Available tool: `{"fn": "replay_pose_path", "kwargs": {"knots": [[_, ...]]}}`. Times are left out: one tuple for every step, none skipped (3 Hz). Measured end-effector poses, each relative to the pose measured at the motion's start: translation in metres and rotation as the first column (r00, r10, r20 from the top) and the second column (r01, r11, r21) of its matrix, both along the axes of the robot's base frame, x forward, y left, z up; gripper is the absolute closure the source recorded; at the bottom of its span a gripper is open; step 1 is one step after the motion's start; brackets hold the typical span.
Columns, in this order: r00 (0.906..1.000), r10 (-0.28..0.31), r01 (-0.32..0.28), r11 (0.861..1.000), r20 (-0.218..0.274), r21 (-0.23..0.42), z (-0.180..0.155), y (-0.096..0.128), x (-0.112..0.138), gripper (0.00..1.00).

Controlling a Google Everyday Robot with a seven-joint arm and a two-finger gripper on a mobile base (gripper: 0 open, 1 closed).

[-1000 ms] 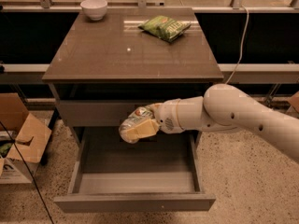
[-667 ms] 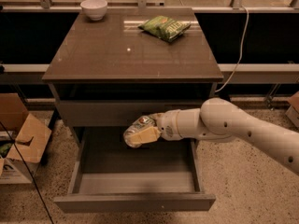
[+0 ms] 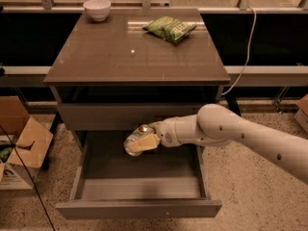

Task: Place 7up can into middle drawer

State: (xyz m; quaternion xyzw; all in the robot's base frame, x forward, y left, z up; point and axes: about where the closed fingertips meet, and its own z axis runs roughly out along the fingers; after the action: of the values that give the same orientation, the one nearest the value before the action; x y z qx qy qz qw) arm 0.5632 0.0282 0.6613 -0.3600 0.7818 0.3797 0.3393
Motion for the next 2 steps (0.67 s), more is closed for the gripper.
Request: {"fn": "replay_pose_path", "kwargs": {"knots": [[0.9990,0.017,-0.017,1.000,-0.040,-0.003,-0.031,0.008,0.007,1.00],[0.9986,0.008,-0.009,1.000,-0.053,-0.028,-0.068,0.010,0.012,1.00]]}}
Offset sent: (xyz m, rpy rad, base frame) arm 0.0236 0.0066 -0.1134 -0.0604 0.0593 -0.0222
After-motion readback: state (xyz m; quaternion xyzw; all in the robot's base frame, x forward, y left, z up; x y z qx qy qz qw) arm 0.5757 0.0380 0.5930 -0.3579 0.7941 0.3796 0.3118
